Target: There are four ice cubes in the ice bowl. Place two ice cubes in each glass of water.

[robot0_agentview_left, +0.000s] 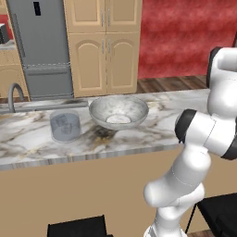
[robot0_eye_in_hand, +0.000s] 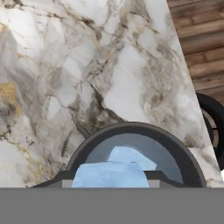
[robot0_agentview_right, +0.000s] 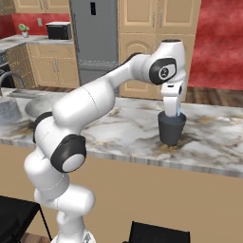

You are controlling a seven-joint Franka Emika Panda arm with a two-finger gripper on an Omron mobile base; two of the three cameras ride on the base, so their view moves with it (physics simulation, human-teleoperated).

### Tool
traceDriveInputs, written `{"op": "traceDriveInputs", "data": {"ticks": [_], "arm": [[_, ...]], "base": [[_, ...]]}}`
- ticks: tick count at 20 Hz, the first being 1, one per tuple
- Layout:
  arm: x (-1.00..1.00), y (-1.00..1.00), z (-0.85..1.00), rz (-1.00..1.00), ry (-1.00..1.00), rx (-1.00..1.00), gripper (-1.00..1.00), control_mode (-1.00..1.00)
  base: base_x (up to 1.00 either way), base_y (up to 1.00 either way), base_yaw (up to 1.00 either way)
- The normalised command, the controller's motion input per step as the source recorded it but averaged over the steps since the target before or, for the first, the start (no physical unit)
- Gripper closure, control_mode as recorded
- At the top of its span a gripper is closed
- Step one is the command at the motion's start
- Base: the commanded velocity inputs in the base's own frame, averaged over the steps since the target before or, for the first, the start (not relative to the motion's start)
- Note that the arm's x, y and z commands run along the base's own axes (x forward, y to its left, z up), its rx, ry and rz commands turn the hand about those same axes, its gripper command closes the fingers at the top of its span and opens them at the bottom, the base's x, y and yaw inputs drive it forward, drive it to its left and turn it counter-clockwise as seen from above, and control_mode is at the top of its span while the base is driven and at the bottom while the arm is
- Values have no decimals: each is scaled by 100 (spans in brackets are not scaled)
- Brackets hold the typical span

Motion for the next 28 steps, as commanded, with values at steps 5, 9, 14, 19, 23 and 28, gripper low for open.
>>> {"op": "traceDriveInputs", "data": {"ticks": [5, 9, 14, 19, 23, 28], "arm": [[6, -1, -20, 1, 0, 0, 100, -100], [7, -2, -17, 1, 0, 0, 100, -100], [11, -6, -14, 2, 0, 0, 100, -100], [0, -3, -2, 2, -5, 0, -100, -100], [-1, -2, 0, 2, -10, 1, -100, -100], [-1, -2, 0, 2, -11, 1, -100, -100]], "base": [[0, 0, 0], [0, 0, 0], [0, 0, 0], [0, 0, 0], [0, 0, 0], [0, 0, 0]]}}
